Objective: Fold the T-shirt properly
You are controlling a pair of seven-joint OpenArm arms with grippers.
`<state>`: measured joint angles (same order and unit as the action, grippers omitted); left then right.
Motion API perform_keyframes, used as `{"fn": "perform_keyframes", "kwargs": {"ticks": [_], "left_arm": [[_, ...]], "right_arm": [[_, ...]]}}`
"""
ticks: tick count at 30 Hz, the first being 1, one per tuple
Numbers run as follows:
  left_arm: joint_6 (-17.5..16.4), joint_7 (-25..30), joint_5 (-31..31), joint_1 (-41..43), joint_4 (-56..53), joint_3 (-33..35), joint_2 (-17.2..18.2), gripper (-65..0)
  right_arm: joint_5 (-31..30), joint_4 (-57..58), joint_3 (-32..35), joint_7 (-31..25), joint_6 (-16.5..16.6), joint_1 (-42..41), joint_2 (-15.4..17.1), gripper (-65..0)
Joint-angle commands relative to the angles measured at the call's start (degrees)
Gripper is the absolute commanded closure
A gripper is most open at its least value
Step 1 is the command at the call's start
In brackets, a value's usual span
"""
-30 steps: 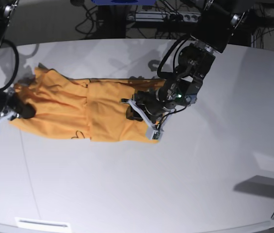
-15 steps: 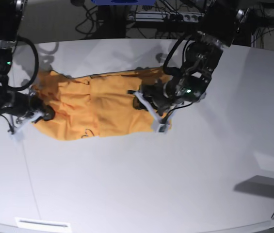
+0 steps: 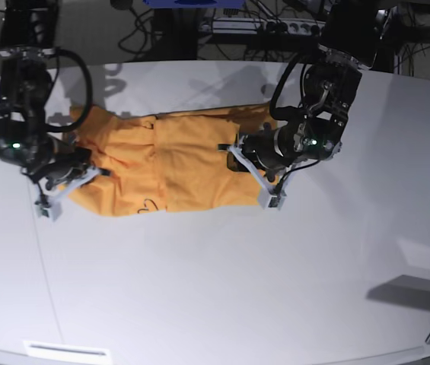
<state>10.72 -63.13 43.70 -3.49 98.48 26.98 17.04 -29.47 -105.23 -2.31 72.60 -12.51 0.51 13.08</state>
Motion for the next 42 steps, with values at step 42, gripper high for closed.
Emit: {"fn": "perform_keyframes", "kwargs": {"ticks": [42], "left_arm": [[0.0, 0.6, 2.7, -12.9, -16.1, 16.0, 0.4, -18.0]], "right_arm": [[54.8, -1.5, 39.0, -3.9, -25.5, 0.0, -5.8, -0.3]]}}
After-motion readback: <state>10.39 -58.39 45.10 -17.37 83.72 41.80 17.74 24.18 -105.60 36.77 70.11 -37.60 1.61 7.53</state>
